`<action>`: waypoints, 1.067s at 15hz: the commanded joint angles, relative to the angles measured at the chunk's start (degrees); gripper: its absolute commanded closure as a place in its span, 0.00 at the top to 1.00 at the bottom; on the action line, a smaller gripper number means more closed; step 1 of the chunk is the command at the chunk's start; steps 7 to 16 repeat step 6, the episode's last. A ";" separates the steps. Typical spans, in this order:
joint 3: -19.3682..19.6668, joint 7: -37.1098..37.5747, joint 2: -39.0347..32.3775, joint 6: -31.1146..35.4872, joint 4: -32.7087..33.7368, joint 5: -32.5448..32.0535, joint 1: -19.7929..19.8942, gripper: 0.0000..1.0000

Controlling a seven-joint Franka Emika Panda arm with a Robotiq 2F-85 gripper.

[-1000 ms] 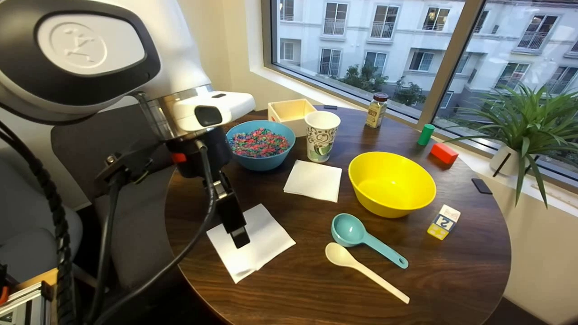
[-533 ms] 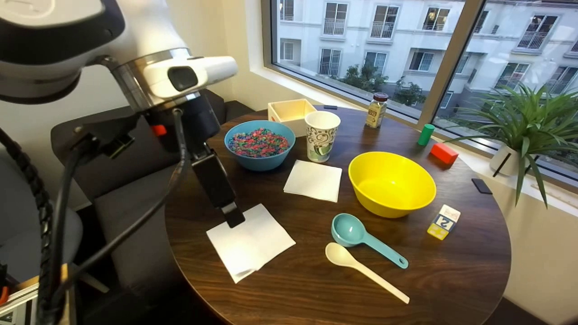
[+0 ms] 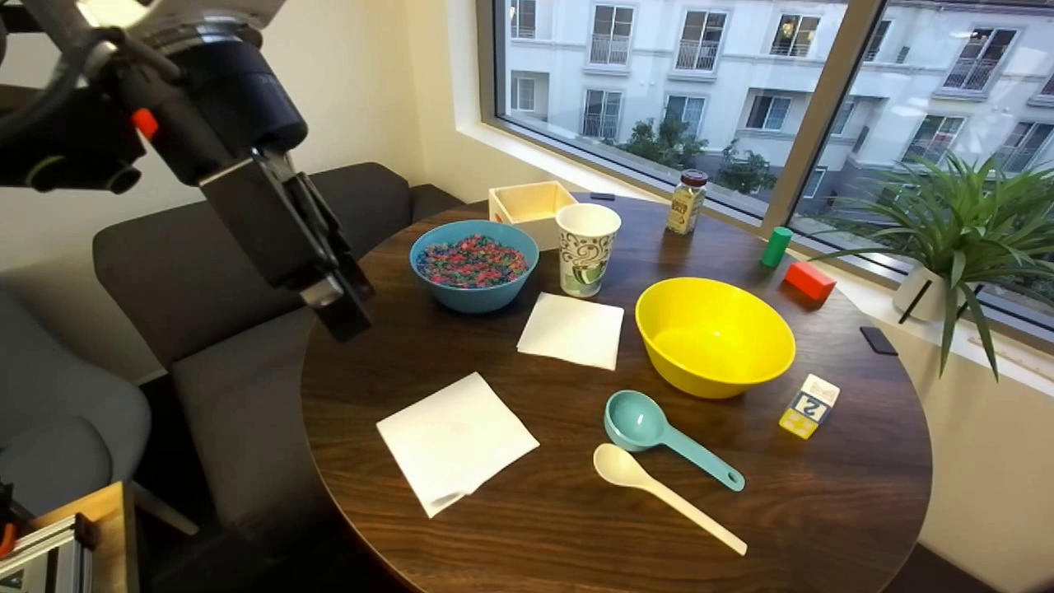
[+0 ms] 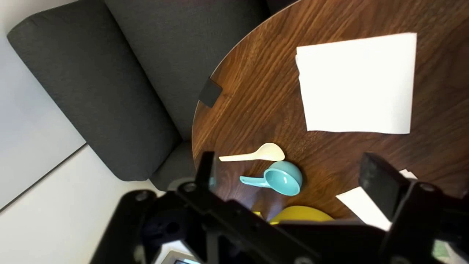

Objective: Put some of the cereal onto the paper towel and fold it

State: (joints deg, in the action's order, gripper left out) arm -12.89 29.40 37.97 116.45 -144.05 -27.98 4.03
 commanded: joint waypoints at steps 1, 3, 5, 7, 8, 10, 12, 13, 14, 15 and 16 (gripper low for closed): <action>-0.21 -0.20 0.34 -0.04 0.07 0.18 0.23 1.00; -0.16 -0.20 0.02 -0.04 0.07 0.16 0.25 1.00; -0.11 -0.17 -0.63 -0.05 0.07 0.12 0.28 1.00; -0.10 -0.17 -0.68 -0.05 0.07 0.12 0.28 1.00; -0.10 -0.17 -0.68 -0.05 0.07 0.12 0.28 1.00; -0.10 -0.17 -0.68 -0.05 0.07 0.12 0.28 1.00; -0.10 -0.17 -0.68 -0.05 0.07 0.12 0.28 1.00; -0.10 -0.17 -0.68 -0.05 0.07 0.12 0.28 1.00; -0.10 -0.17 -0.68 -0.05 0.07 0.12 0.28 1.00; -0.10 -0.17 -0.68 -0.05 0.07 0.12 0.28 1.00; -0.10 -0.17 -0.68 -0.05 0.07 0.12 0.28 1.00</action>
